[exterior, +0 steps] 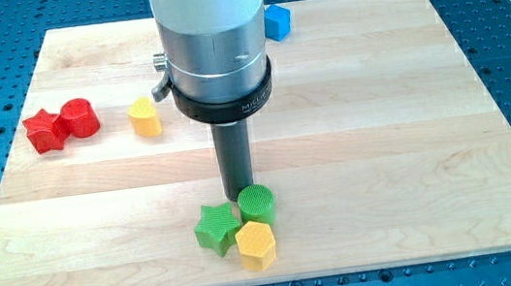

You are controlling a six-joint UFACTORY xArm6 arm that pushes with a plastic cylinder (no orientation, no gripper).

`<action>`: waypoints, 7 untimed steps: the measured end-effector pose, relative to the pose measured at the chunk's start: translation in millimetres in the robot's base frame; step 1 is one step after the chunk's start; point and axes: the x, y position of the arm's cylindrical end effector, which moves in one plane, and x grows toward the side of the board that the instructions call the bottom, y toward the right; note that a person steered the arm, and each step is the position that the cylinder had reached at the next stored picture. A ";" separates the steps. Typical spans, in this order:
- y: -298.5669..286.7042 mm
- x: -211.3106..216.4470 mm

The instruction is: Push the yellow heart into the green blocks

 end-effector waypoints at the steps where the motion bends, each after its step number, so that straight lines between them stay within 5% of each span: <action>1: -72.3 -17.1; 2: -150.4 -44.4; 4: -119.7 -133.6; 5: -79.6 -122.3; 6: -61.3 -64.0; 7: -64.3 -89.8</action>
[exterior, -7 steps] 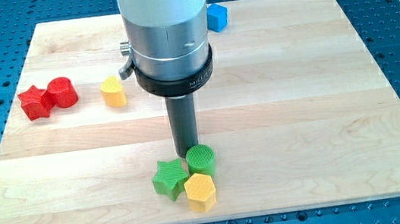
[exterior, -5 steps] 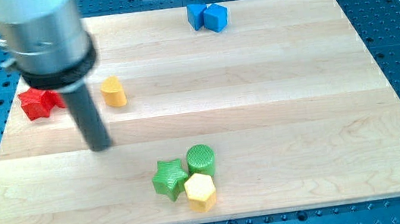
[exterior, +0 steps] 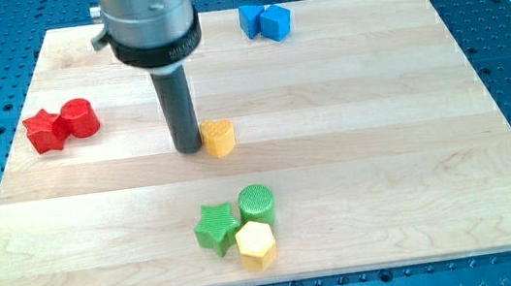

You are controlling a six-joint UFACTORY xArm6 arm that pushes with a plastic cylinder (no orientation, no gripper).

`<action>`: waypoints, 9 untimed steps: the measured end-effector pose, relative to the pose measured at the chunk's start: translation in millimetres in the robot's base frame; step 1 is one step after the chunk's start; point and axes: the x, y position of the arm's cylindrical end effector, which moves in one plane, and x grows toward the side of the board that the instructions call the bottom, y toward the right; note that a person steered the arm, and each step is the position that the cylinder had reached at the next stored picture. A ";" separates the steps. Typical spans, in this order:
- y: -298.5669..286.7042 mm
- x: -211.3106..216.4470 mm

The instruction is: Push the yellow heart into the green blocks

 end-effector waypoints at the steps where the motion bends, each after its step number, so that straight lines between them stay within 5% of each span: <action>1: -7.1 -24.6; 4: 50.6 58.5; 5: 56.4 18.1; 9: 46.9 85.6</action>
